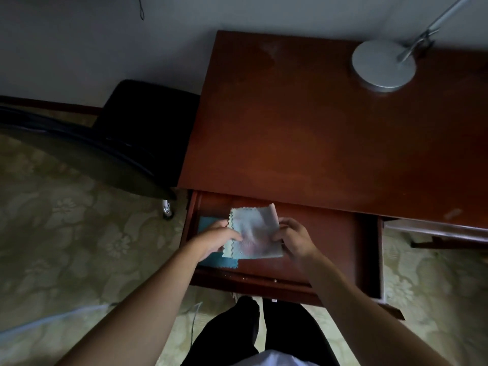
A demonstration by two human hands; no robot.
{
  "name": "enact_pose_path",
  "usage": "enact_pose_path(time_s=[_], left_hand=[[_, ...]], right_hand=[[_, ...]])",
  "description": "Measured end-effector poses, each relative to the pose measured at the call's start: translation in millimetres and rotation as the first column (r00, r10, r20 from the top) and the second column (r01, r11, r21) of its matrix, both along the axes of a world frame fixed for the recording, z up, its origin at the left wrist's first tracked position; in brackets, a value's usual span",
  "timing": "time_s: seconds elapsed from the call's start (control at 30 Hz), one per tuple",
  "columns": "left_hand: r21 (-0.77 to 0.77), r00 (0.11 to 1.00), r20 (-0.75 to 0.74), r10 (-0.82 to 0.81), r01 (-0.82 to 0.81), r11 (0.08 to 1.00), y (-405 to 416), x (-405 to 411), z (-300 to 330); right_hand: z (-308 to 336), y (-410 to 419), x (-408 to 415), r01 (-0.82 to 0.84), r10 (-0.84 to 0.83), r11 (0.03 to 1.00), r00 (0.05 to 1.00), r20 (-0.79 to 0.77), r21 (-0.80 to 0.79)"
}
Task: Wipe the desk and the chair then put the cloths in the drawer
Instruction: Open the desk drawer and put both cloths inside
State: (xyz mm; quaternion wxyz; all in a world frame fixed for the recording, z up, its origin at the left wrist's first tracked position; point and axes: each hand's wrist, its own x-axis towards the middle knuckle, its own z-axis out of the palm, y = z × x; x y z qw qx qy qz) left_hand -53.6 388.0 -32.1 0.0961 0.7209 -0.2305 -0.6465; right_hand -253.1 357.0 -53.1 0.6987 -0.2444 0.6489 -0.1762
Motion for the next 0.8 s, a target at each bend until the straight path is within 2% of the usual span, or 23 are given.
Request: enact_pose_path(time_s=[0.1, 0.17, 0.2, 0.27, 0.3, 0.37, 0.43, 0.5, 0.7, 0.8], left_hand=[[-0.064, 0.99, 0.099, -0.1, 0.107, 0.992, 4.3, -12.6, -14.3], [-0.074, 0.957, 0.223, -0.183, 0.204, 0.976, 11.6, -17.8, -25.3], [-0.075, 0.916, 0.319, -0.245, 0.282, 0.956, 18.2, -19.7, -29.4], [-0.056, 0.776, 0.506, -0.376, 0.465, 0.884, 33.2, -20.2, -38.4], [-0.045, 0.716, 0.549, -0.431, 0.54, 0.841, 39.9, -19.5, -41.7], [-0.017, 0.689, 0.494, -0.531, 0.618, 0.786, 50.5, -20.0, -45.0], [0.018, 0.695, 0.34, -0.634, 0.669, 0.743, 55.0, -21.0, -45.0], [0.027, 0.666, 0.261, -0.699, 0.718, 0.695, 55.8, -22.7, -45.4], [-0.057, 0.592, 0.232, -0.772, 0.8, 0.597, 48.2, -32.2, -41.8], [-0.065, 0.488, 0.261, -0.833, 0.87, 0.489, 48.1, -34.9, -43.8]], right_hand=[[-7.7, 14.9, -13.5, -0.005, 0.003, 1.0, 0.997, -0.076, -0.025], [-13.5, 23.9, -18.3, -0.108, 0.093, 0.993, 0.97, -0.226, -0.055], [-15.3, 29.2, -20.6, -0.217, 0.186, 0.974, 0.926, -0.329, -0.058], [-13.7, 41.2, -23.6, -0.462, 0.384, 0.886, 0.768, -0.512, -0.028], [-12.1, 45.9, -23.9, -0.56, 0.455, 0.829, 0.686, -0.568, -0.013], [-12.1, 54.5, -25.2, -0.705, 0.593, 0.709, 0.574, -0.565, 0.027], [-15.6, 61.6, -27.4, -0.78, 0.716, 0.622, 0.535, -0.449, 0.063], [-16.5, 65.1, -29.9, -0.81, 0.769, 0.58, 0.511, -0.383, 0.083], [-11.7, 64.1, -28.9, -0.9, 0.801, 0.433, 0.358, -0.479, 0.051], [-9.1, 60.8, -26.1, -0.975, 0.853, 0.216, 0.165, -0.495, 0.047]])
